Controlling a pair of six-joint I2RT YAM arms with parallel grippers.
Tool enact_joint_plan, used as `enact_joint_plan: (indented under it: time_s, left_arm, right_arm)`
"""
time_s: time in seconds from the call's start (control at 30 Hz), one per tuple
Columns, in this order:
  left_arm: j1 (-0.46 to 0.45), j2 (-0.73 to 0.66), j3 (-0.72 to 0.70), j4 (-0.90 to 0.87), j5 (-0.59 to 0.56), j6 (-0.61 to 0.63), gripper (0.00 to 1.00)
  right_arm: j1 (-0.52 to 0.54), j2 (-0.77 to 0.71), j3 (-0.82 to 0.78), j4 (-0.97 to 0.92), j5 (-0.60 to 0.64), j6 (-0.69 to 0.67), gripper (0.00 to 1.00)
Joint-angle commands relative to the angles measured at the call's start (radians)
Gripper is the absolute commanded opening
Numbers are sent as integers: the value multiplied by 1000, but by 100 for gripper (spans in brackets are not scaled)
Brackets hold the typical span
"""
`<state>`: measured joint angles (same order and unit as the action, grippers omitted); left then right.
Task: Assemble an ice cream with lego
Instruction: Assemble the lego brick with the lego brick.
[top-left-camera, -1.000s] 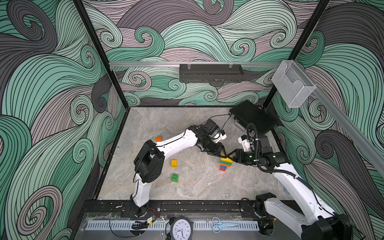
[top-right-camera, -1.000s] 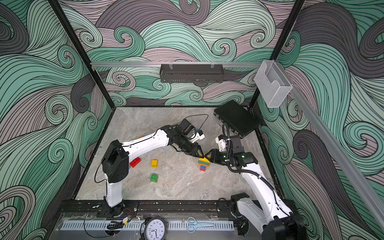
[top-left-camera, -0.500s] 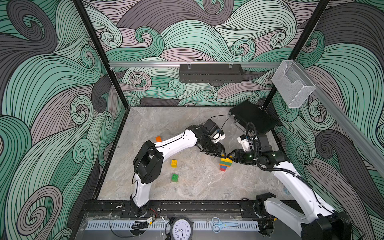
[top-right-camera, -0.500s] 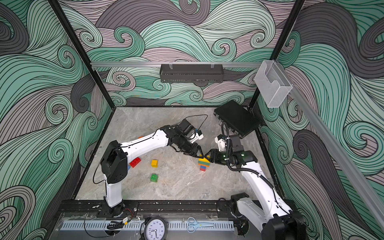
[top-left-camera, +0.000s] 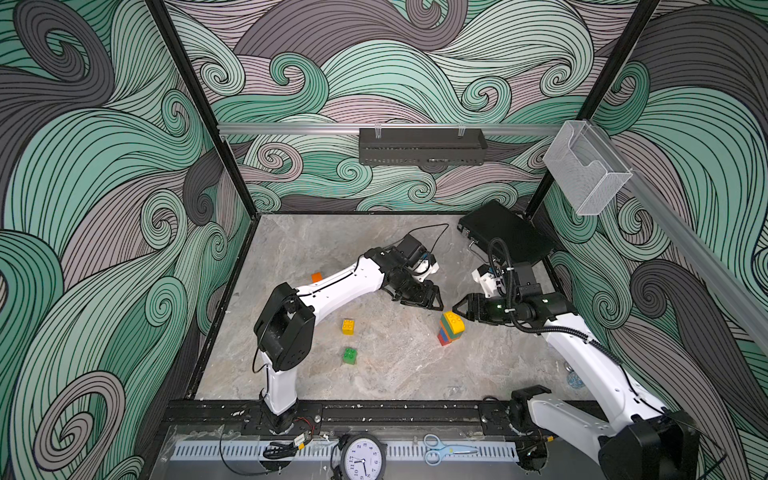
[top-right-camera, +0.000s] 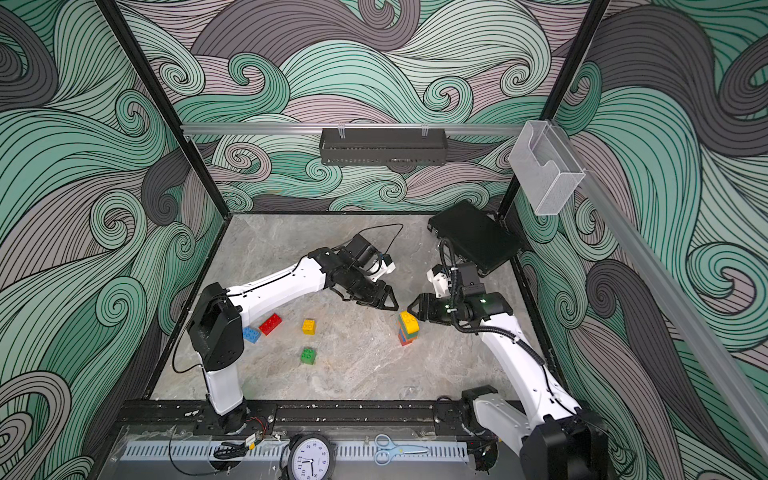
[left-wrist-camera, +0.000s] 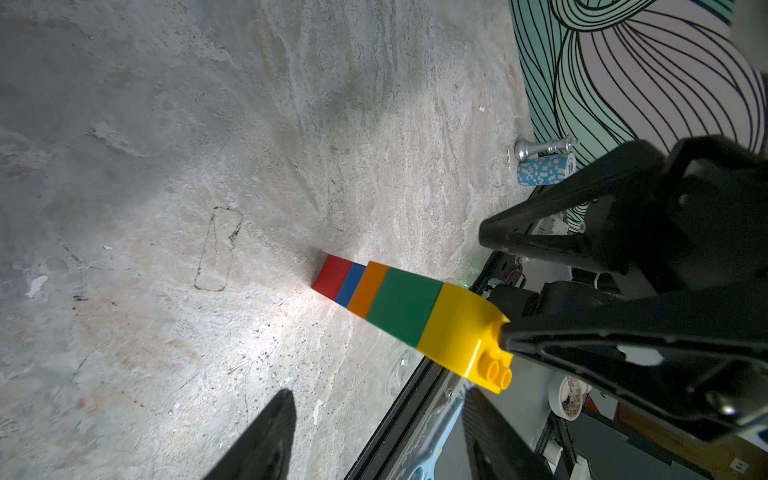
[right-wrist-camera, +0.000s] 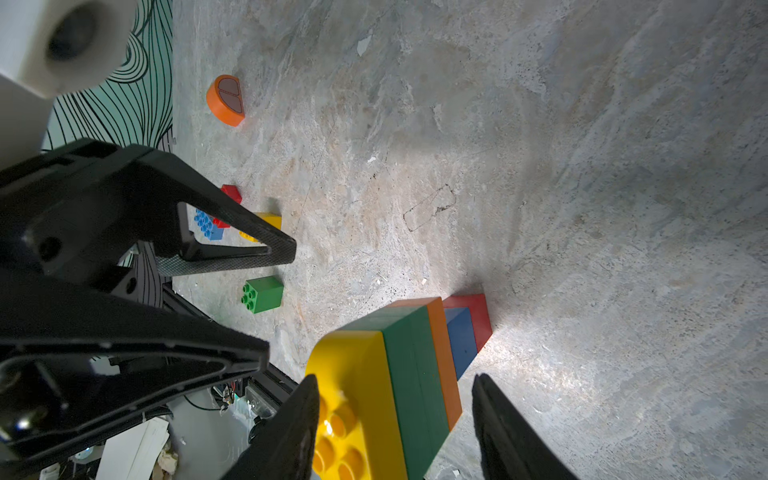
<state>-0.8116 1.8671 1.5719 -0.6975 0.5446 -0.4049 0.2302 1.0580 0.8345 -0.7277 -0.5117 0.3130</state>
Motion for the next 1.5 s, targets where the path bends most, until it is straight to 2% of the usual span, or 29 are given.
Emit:
enact_joint_plan:
  time_s: [0.0,0.23,0.37,0.5,0.83,1.03,1.47]
  left_arm:
    - [6,-40,-8,-20,-15,-4,64]
    - [17,-43,-18,-19,-20,-3,65]
    - [33,-63,-36,-22,-32,1,65]
    - [58,-96,-72,-22,-41,3,65]
    - [99,-158,-139,-31,-54,4,66]
    - [100,-163,-155,-22,-55,-2,66]
    - [106,-182,-178,-18,-60,-2,66]
  right_arm:
    - [3,-25,24,-34,11,-17,59]
    - [16,-98,55,-95,36,-30,70]
    - [93,-128,72,-145,100,-54,72]
    - [188,-129,101,-187,216,-74,75]
    - [327,-39,141,-221,366,-104,77]
    - [372,18,166,-225,429,-118,76]
    - [408,164,230,-215,431,-284,62]
